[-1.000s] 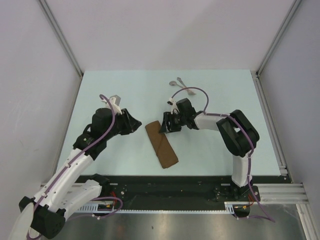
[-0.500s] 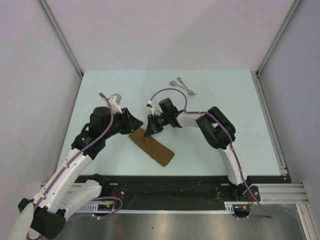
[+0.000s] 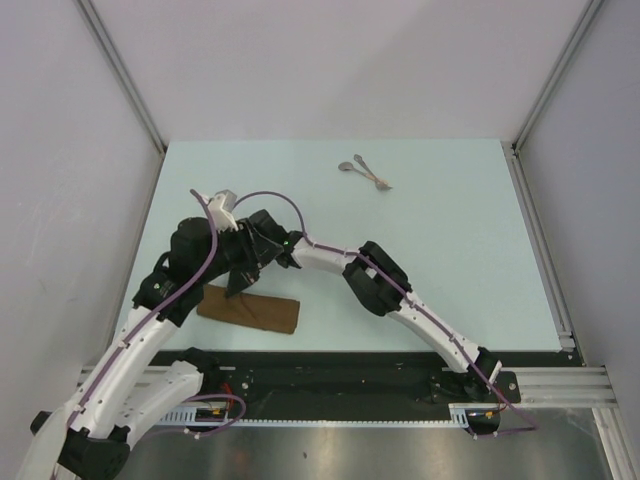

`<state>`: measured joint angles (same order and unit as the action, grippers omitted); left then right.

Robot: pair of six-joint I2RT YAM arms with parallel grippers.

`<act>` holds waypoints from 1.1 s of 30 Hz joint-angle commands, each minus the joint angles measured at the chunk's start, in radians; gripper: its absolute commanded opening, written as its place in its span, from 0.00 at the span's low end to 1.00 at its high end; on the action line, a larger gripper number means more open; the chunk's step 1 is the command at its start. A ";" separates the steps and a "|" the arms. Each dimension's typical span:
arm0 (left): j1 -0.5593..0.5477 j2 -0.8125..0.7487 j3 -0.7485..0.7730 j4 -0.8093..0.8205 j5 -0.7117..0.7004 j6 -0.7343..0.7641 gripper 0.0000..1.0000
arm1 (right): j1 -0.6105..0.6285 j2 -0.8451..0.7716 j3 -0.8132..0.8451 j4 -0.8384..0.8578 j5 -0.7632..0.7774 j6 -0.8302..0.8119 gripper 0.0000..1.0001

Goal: Fold the napkin into a case and place the utensils inside
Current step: Move the smaller rectangle folded napkin to the center of the board, then pick up the fork from the corner of the board.

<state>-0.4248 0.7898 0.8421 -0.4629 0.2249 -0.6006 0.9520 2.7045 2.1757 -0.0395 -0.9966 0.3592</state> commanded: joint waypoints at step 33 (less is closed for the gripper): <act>-0.046 0.212 0.025 0.190 0.093 0.076 0.54 | -0.614 -0.163 0.191 -0.534 0.908 -0.440 0.74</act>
<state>-0.4572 0.9760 0.8757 -0.3592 0.2733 -0.5159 0.3466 2.4653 2.2337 -0.4690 -0.1581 0.0887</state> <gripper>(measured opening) 0.544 0.750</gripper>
